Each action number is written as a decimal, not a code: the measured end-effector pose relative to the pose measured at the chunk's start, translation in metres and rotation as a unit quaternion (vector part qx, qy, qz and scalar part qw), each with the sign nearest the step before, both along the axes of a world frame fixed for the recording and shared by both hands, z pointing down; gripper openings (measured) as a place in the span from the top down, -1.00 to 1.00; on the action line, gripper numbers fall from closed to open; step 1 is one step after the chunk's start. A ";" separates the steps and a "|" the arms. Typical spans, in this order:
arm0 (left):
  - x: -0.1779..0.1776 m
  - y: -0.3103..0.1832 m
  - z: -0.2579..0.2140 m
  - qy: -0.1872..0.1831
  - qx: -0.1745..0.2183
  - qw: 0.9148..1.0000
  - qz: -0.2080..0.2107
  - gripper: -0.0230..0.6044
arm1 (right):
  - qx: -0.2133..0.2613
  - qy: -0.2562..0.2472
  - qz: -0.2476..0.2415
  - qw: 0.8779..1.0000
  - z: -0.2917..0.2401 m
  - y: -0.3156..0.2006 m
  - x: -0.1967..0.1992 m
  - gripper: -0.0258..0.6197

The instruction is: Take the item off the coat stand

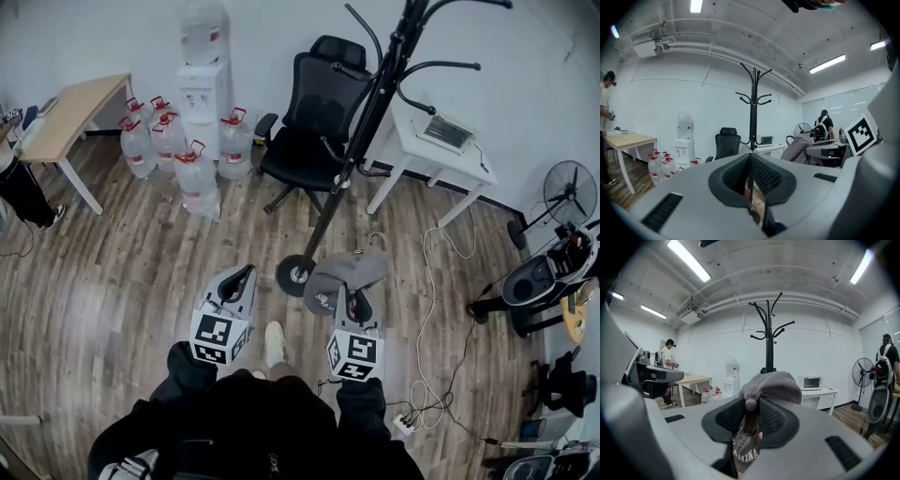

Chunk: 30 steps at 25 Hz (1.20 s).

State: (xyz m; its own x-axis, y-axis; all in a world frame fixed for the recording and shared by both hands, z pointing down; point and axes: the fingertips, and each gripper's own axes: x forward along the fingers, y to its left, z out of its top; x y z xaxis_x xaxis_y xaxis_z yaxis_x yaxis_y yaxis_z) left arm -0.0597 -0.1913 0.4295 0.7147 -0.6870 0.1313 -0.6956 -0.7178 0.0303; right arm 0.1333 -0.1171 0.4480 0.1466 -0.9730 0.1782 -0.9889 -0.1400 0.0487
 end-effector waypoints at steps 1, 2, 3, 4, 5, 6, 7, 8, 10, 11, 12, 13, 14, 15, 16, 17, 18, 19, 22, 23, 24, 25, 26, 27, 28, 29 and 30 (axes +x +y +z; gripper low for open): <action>0.000 0.001 0.000 -0.001 0.000 1.000 0.001 0.84 | -0.001 -0.001 0.001 1.000 0.001 0.003 0.000 0.61; 0.000 0.002 0.001 -0.002 0.000 1.000 0.001 0.84 | -0.001 -0.002 0.001 1.000 0.003 0.005 -0.001 0.61; -0.001 0.002 0.002 -0.003 0.000 1.000 0.001 0.84 | -0.002 -0.004 0.001 1.000 0.005 0.007 -0.002 0.61; -0.002 0.002 0.002 -0.004 0.000 1.000 0.000 0.84 | -0.003 -0.006 0.001 1.000 0.007 0.008 -0.003 0.61; -0.003 0.002 0.002 -0.005 0.000 1.000 0.000 0.84 | -0.004 -0.008 0.001 1.000 0.009 0.009 -0.005 0.61; -0.004 0.002 0.002 -0.006 0.000 1.000 0.000 0.84 | -0.005 -0.010 0.002 1.000 0.010 0.008 -0.006 0.61; -0.004 0.001 0.001 -0.006 0.000 1.000 0.000 0.84 | -0.006 -0.012 0.002 1.000 0.010 0.008 -0.007 0.61; -0.004 0.001 0.000 -0.007 0.000 1.000 0.000 0.84 | -0.007 -0.013 0.002 1.000 0.010 0.008 -0.007 0.61; -0.003 0.002 0.000 -0.007 -0.001 1.000 -0.001 0.84 | -0.006 -0.014 0.002 1.000 0.009 0.009 -0.005 0.61; -0.002 0.003 0.000 -0.007 0.000 1.000 -0.001 0.84 | -0.005 -0.014 0.003 1.000 0.008 0.010 -0.003 0.61; -0.002 0.003 0.000 -0.007 0.000 1.000 -0.001 0.84 | -0.004 -0.014 0.003 1.000 0.008 0.010 -0.002 0.61; -0.001 0.002 0.000 -0.007 0.000 1.000 -0.001 0.84 | -0.004 -0.013 0.004 1.000 0.007 0.010 -0.001 0.61; -0.001 0.001 0.000 -0.008 -0.001 1.000 -0.001 0.84 | -0.004 -0.013 0.005 1.000 0.007 0.009 0.000 0.61; -0.001 0.000 -0.001 -0.008 -0.001 1.000 -0.001 0.83 | -0.004 -0.013 0.006 1.000 0.006 0.008 0.000 0.61; -0.001 -0.002 -0.001 -0.008 -0.001 1.000 0.000 0.84 | -0.004 -0.012 0.007 1.000 0.006 0.006 0.000 0.61; -0.002 -0.003 -0.001 -0.007 -0.001 1.000 0.000 0.84 | -0.004 -0.011 0.007 1.000 0.005 0.005 -0.001 0.61; -0.003 -0.003 -0.001 -0.007 -0.001 1.000 0.001 0.84 | -0.004 -0.009 0.007 1.000 0.005 0.005 -0.002 0.61; -0.004 -0.004 -0.001 -0.007 0.000 1.000 0.001 0.84 | -0.004 -0.008 0.006 1.000 0.005 0.004 -0.004 0.61; -0.007 -0.003 0.002 -0.006 0.001 1.000 0.002 0.84 | -0.002 -0.005 0.005 1.000 0.006 0.005 -0.008 0.61; -0.007 -0.002 0.002 -0.006 0.001 1.000 0.002 0.84 | -0.001 -0.005 0.005 1.000 0.006 0.005 -0.008 0.61; -0.007 -0.001 0.002 -0.005 0.002 1.000 0.002 0.84 | -0.001 -0.004 0.004 1.000 0.006 0.006 -0.009 0.61; -0.007 -0.001 0.002 -0.006 0.002 1.000 0.002 0.84 | 0.000 -0.004 0.003 1.000 0.006 0.006 -0.009 0.61; -0.008 0.000 0.001 -0.006 0.003 1.000 0.001 0.84 | 0.000 -0.004 0.003 1.000 0.005 0.006 -0.009 0.61; -0.008 0.000 0.000 -0.006 0.003 1.000 0.001 0.84 | 0.000 -0.003 0.002 1.000 0.004 0.006 -0.010 0.61; -0.008 -0.001 -0.001 -0.006 0.003 1.000 0.001 0.84 | 0.000 -0.003 0.001 1.000 0.004 0.006 -0.010 0.61; -0.009 -0.001 -0.001 -0.005 0.003 1.000 0.000 0.84 | 0.000 -0.002 0.001 1.000 0.003 0.005 -0.010 0.61; -0.009 -0.002 -0.002 -0.005 0.003 1.000 0.000 0.84 | 0.000 -0.002 0.001 1.000 0.003 0.005 -0.010 0.61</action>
State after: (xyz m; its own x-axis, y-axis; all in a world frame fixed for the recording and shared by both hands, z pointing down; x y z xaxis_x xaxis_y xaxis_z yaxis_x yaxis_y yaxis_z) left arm -0.0683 -0.1929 0.4278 0.7134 -0.6878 0.1340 -0.6957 -0.7181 0.0183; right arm 0.1234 -0.1120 0.4508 0.1478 -0.9727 0.1790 -0.9889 -0.1420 0.0448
